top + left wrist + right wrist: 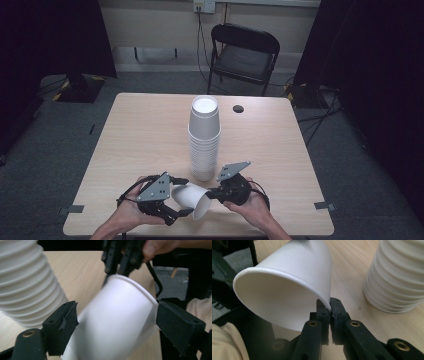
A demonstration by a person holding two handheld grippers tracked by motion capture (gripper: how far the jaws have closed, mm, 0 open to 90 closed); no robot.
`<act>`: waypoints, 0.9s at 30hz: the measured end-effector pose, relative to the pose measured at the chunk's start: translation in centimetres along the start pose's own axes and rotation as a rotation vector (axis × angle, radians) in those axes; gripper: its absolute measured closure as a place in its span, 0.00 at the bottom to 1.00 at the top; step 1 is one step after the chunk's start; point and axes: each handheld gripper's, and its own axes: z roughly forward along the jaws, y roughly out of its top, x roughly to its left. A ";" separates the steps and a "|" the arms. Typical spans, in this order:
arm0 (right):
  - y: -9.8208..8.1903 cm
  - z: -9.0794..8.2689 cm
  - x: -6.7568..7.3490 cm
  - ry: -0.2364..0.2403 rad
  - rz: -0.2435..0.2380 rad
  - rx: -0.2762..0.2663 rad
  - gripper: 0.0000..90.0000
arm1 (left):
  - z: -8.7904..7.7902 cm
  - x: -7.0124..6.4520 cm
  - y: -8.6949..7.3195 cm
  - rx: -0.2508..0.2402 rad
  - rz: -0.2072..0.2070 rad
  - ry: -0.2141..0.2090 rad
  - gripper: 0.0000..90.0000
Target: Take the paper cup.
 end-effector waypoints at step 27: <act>0.4 -1.2 -1.2 0.054 0.112 -0.024 0.98 | 1.8 -0.3 -1.3 0.098 0.117 0.035 0.10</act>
